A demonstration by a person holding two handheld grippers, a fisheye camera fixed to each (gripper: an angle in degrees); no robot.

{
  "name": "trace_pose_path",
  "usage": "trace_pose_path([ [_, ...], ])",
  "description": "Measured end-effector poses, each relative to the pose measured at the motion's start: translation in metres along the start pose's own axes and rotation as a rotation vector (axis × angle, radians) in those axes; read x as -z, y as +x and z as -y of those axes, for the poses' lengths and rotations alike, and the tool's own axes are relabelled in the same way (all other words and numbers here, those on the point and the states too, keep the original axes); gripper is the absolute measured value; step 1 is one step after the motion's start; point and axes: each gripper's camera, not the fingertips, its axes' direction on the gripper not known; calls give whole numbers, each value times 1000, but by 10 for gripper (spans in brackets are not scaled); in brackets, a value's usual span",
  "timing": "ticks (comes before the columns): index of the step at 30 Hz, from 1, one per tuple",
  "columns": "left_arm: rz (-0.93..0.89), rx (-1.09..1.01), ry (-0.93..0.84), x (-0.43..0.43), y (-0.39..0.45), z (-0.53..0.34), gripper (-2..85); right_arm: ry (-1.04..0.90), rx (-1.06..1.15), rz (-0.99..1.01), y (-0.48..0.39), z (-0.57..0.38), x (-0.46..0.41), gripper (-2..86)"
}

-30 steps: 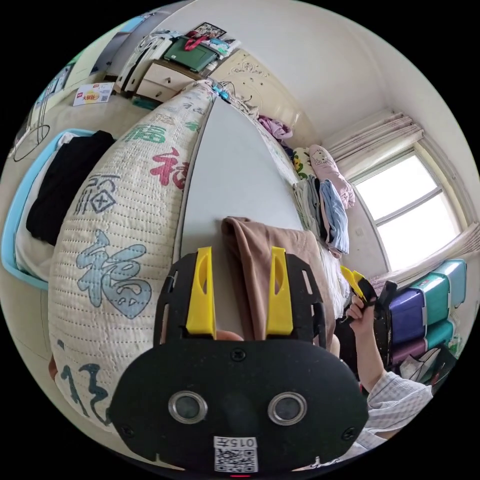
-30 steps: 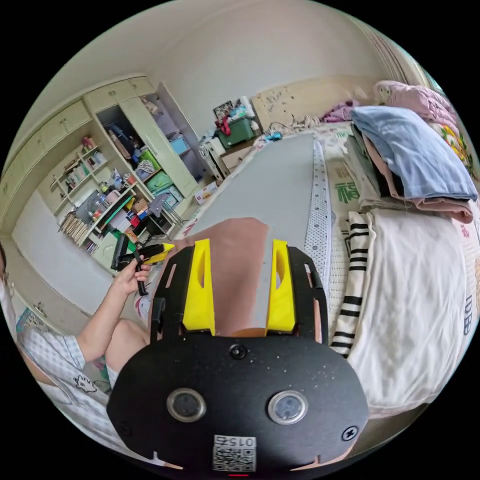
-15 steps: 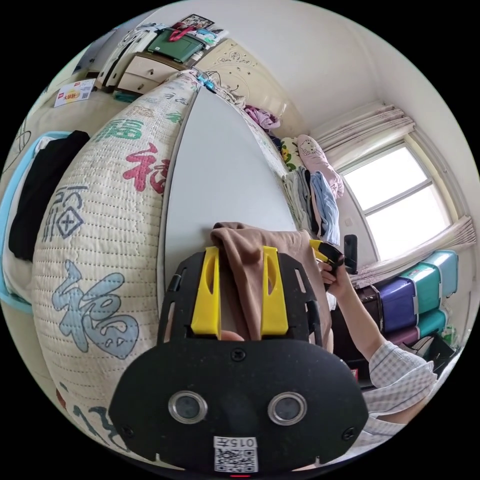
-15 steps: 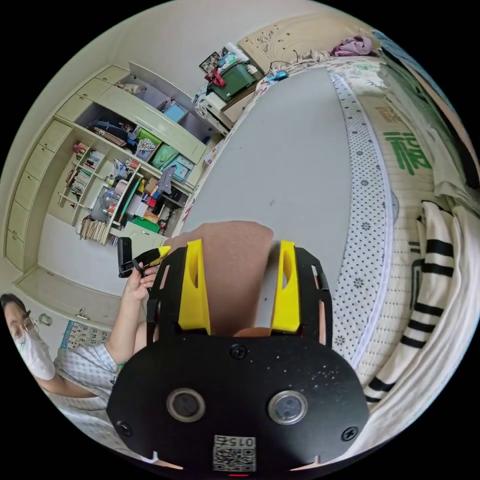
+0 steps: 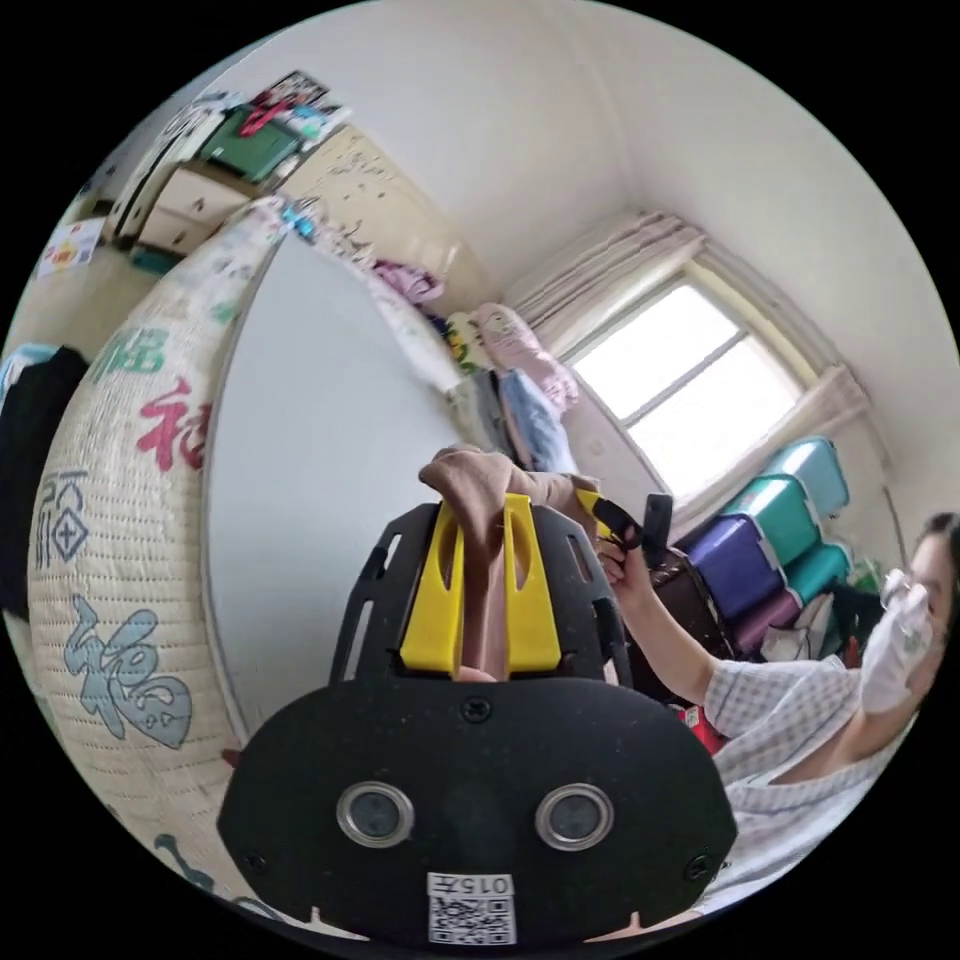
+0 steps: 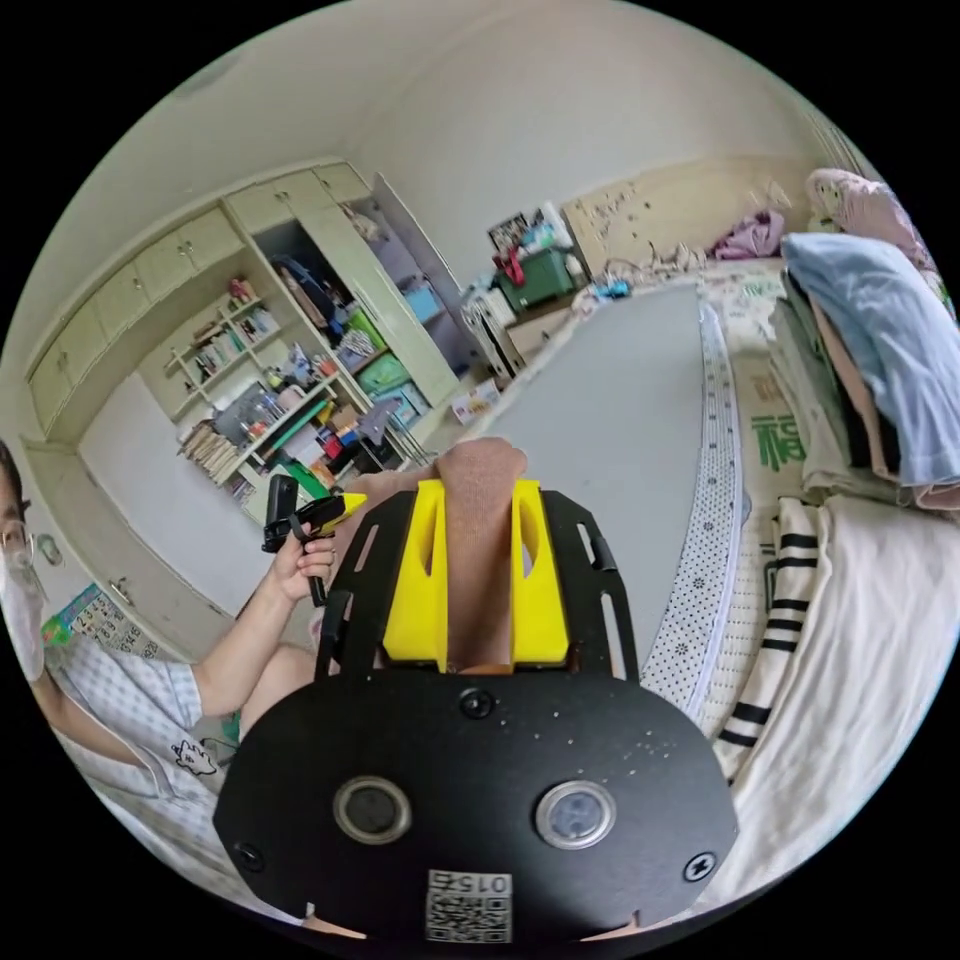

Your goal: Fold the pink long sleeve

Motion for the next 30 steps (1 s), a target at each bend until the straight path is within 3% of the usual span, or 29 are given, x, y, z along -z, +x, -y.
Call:
trace_pose_path([
  [8,7,-406,135,69,198,-29,60,268,216,-57,-153,-62,199,94],
  [14,-78,-520,200,81,299,-52,60,489,279,-169,-249,-118,339,93],
  [23,-365,-626,210,75,389,-82,56,781,291,-326,-367,-204,493,91],
  [30,-531,-625,150,72,394,-100,57,845,300,-427,-446,-255,546,91],
])
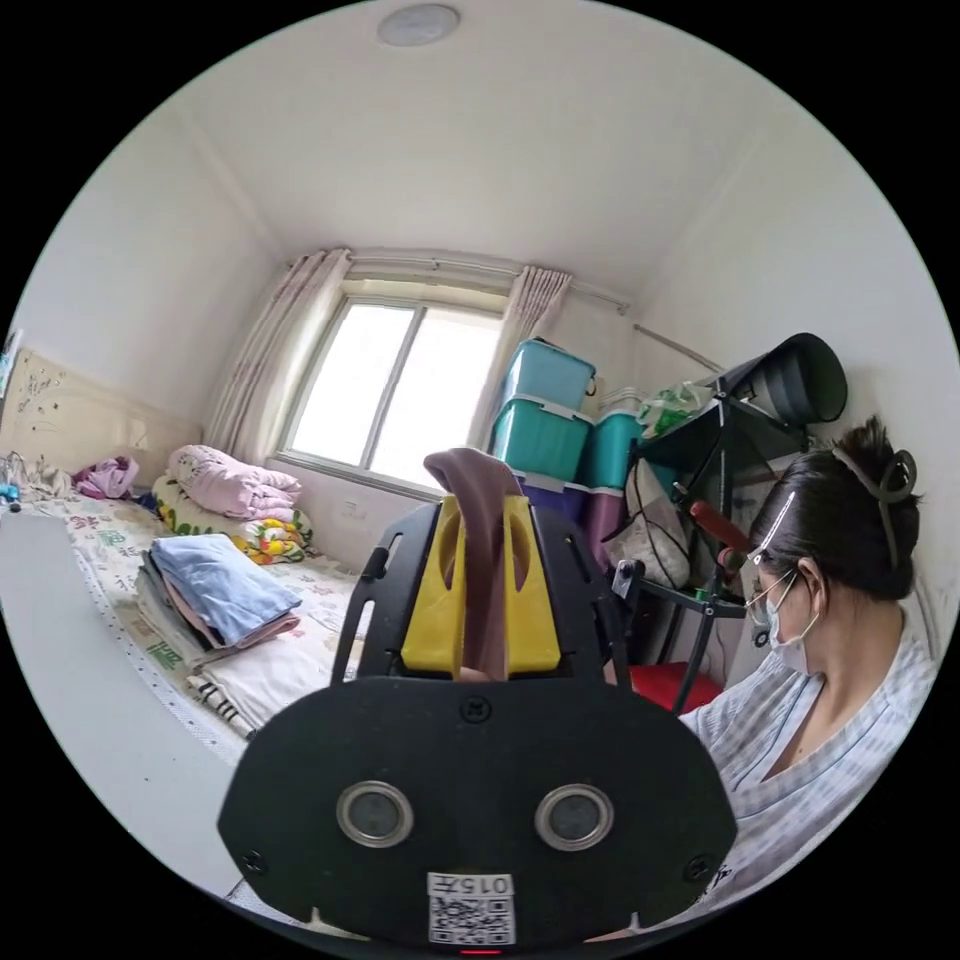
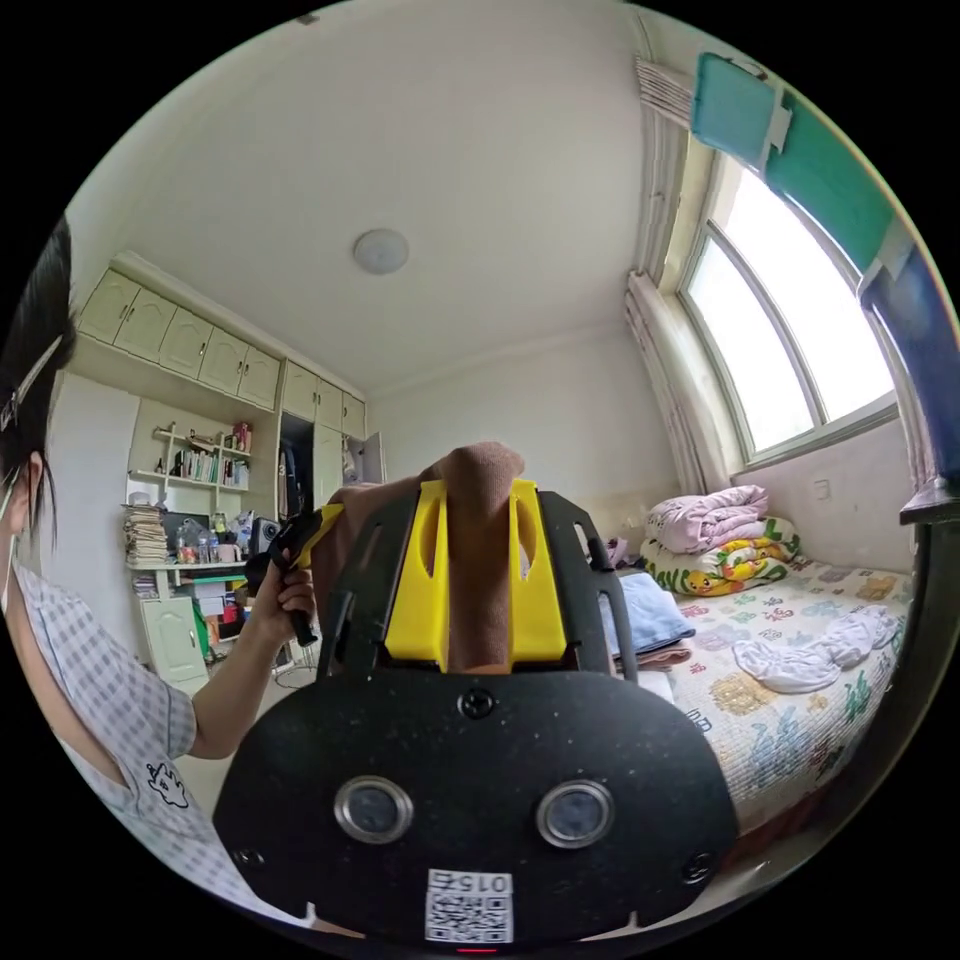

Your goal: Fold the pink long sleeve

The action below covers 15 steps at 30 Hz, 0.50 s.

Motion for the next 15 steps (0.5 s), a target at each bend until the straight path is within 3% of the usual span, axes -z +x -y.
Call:
trace_pose_path([
  [5,-67,12,18,14,16,-6,58,25,34,-35,-45,27,46,90],
  [15,-32,-48,12,60,61,-3,58,80,-2,19,-99,52,88,91],
])
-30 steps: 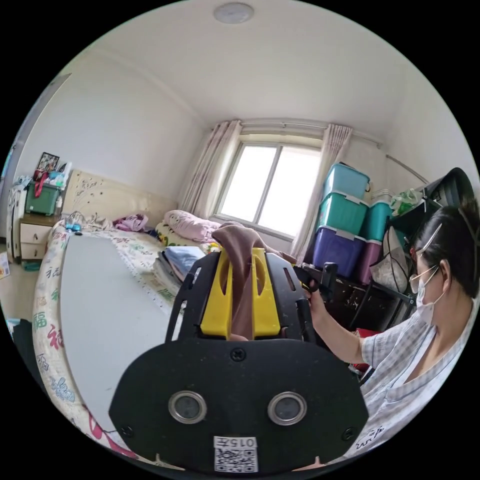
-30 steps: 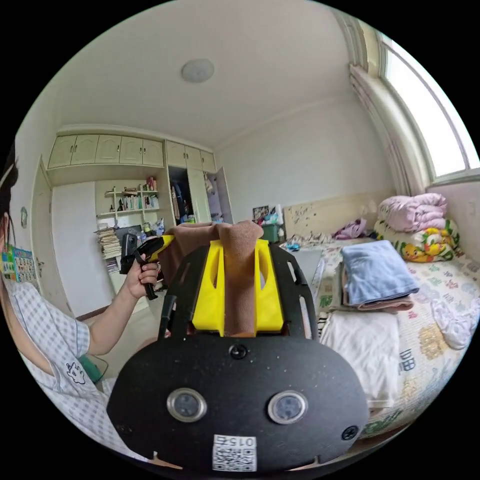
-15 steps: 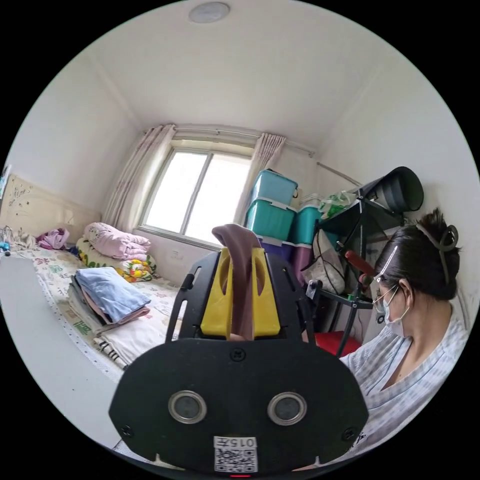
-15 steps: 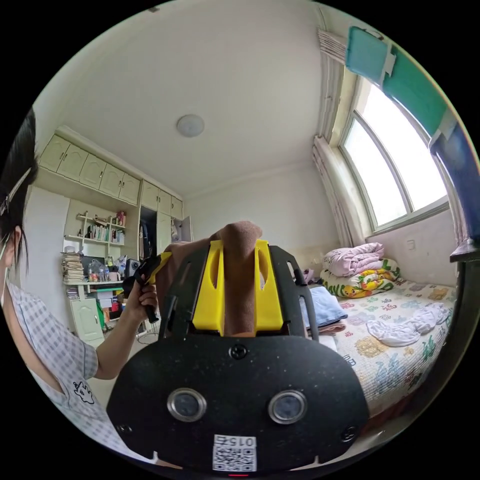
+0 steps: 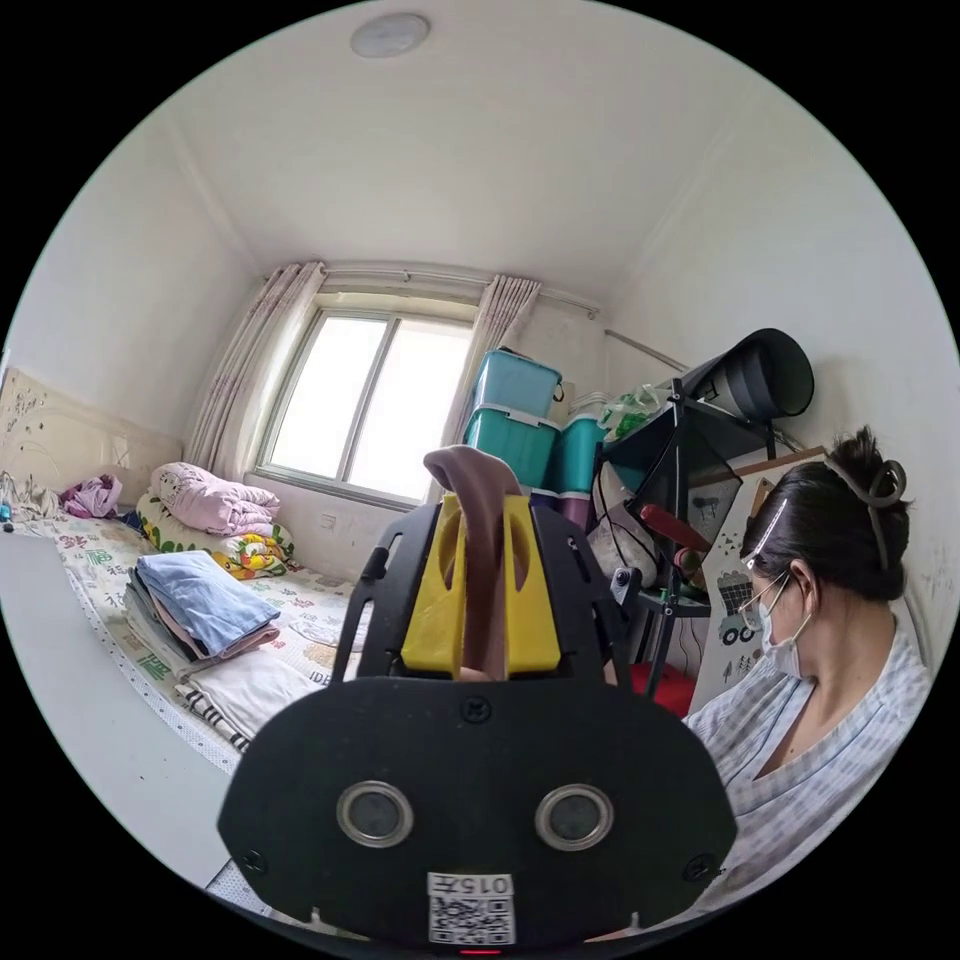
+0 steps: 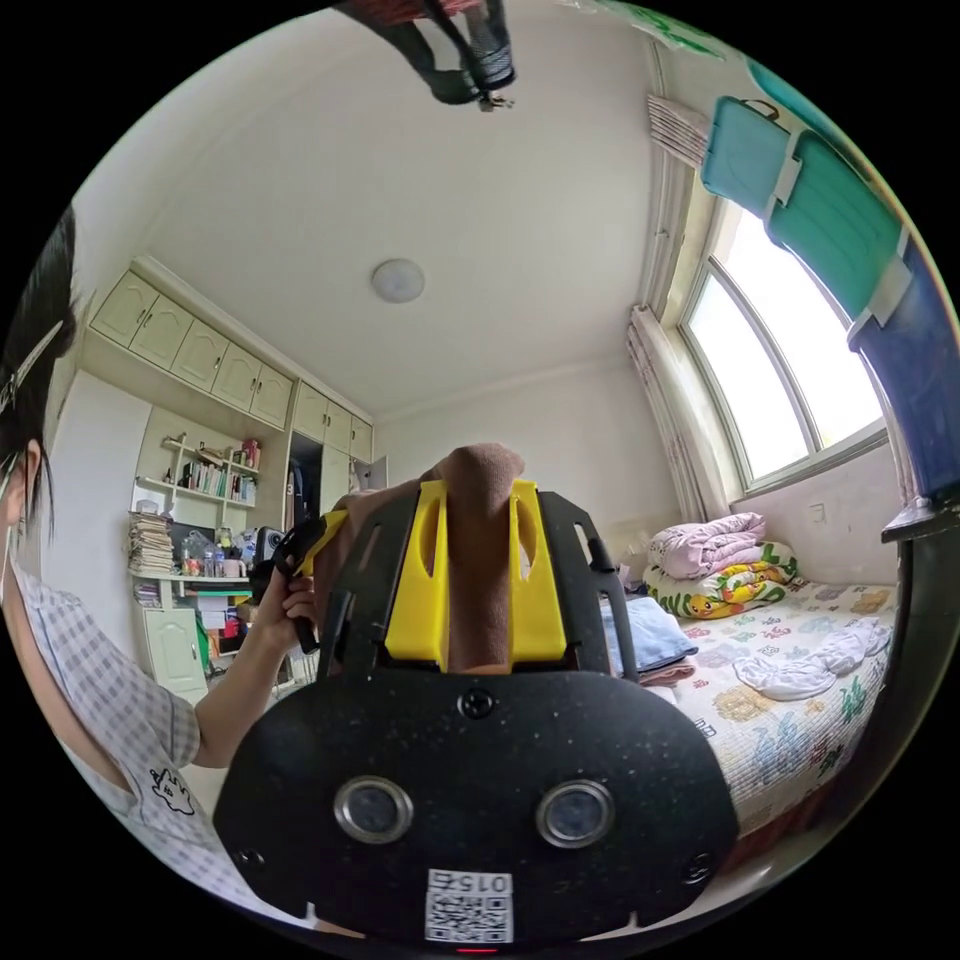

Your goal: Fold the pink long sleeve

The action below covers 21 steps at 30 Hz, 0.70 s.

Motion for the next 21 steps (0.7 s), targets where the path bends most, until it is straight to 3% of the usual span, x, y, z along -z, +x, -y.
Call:
trace_pose_path([
  [9,38,-18,-8,15,10,-8,56,7,-41,49,-16,16,11,91],
  [21,16,32,-10,1,-39,-51,56,-10,-104,93,-1,4,-7,92],
])
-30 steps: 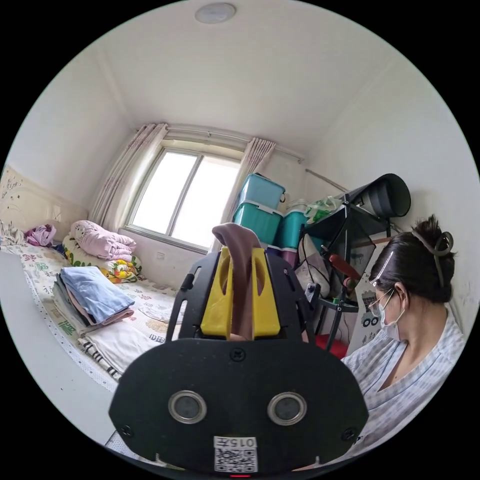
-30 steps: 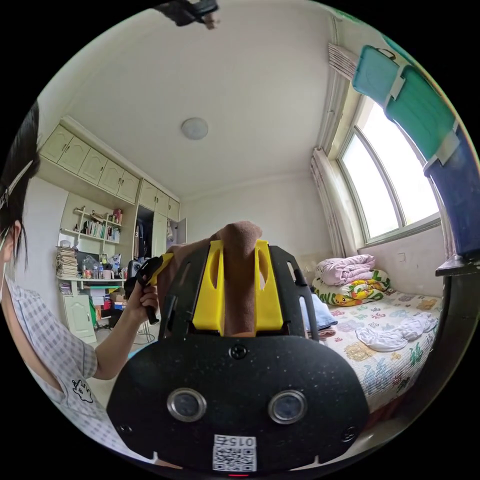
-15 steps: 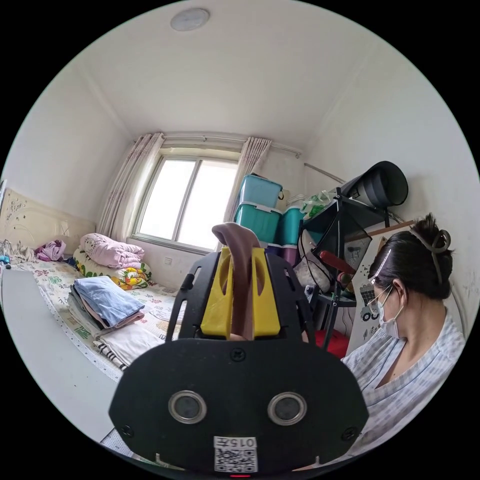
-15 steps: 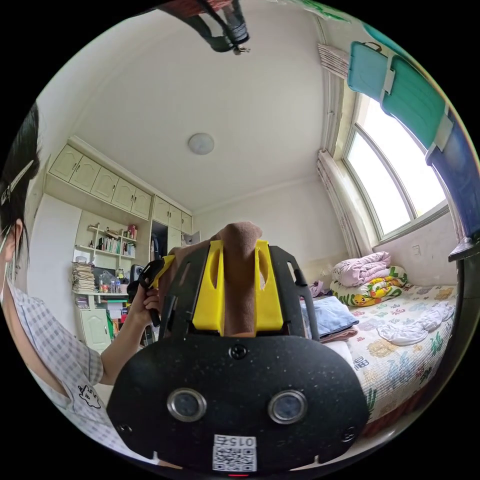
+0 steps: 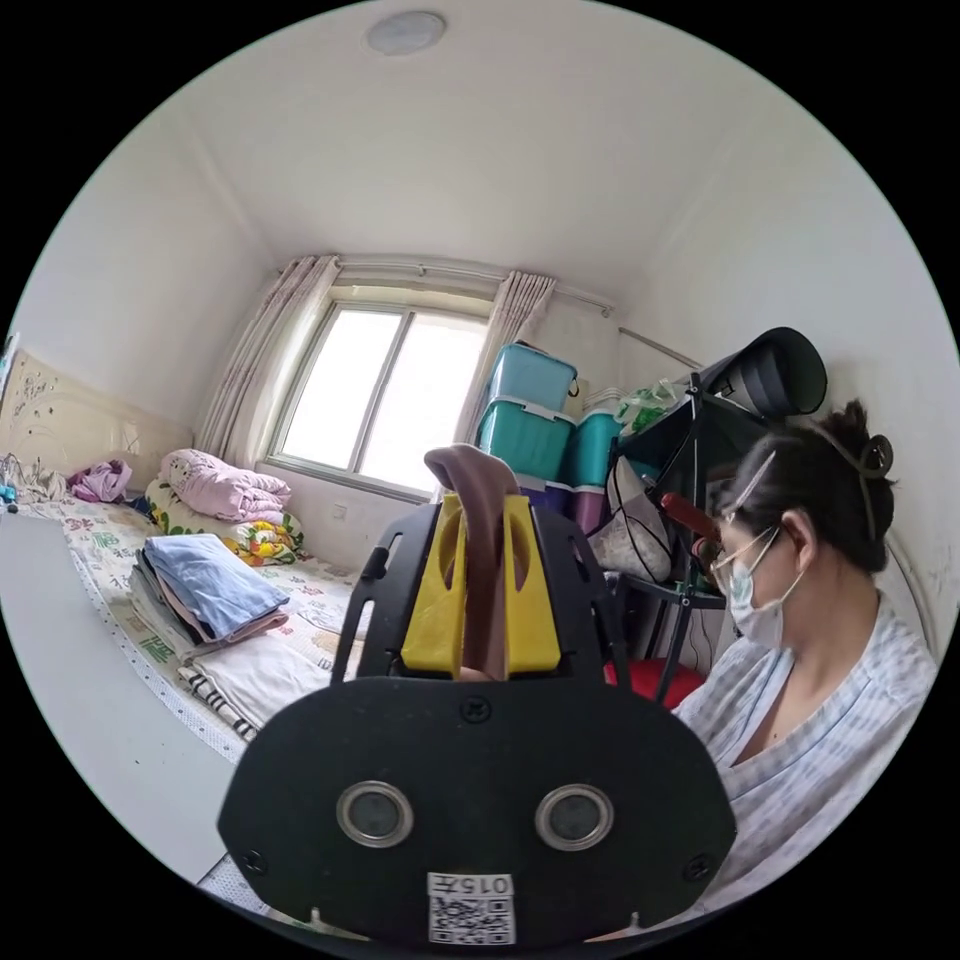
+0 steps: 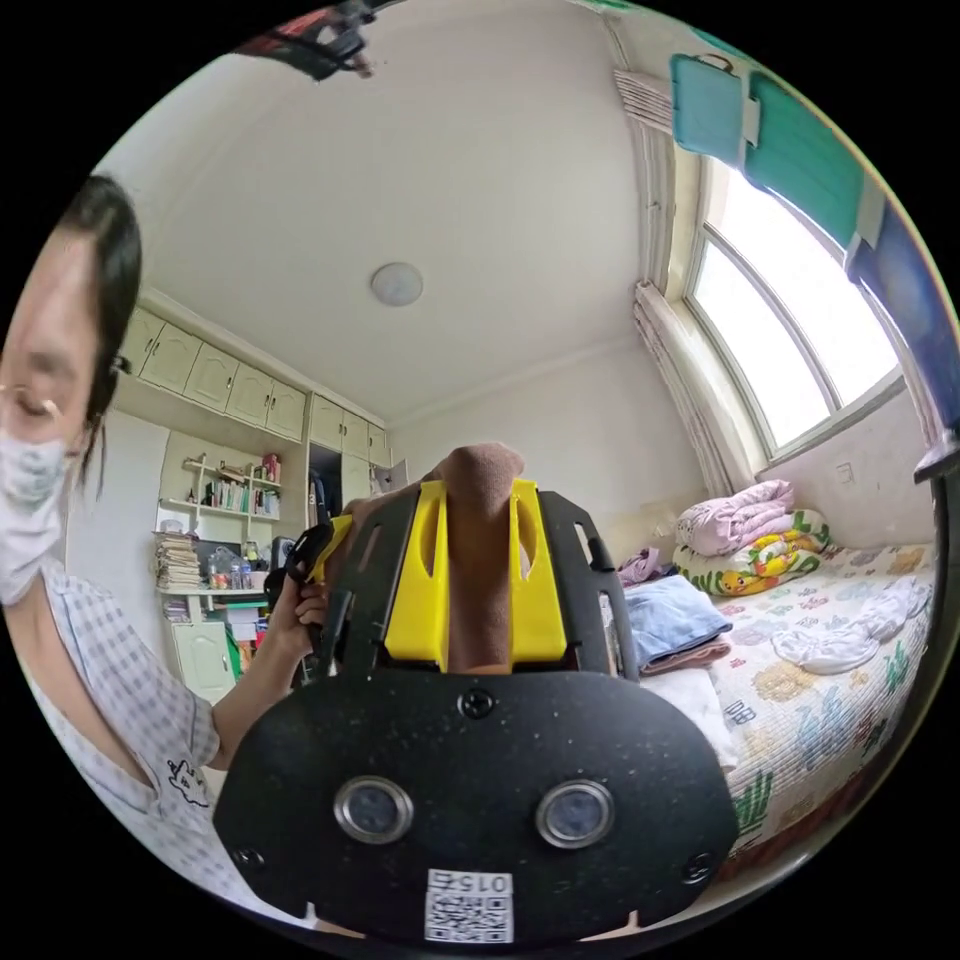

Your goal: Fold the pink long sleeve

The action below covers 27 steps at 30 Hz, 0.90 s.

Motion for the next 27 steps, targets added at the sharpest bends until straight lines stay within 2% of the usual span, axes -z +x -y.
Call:
trace_pose_path([
  [6,-80,43,-39,-16,-35,-48,57,0,-37,28,16,-34,4,92],
  [12,-134,25,-52,-43,-74,-58,59,-34,-31,49,46,-26,-38,91],
  [18,-102,-11,-54,-103,-144,-22,59,-73,66,26,110,22,-136,91],
  [23,13,-92,-30,-184,-237,25,59,-145,198,1,212,84,-275,91],
  [27,52,-78,-31,-243,-316,37,59,-201,216,-29,289,101,-367,91],
])
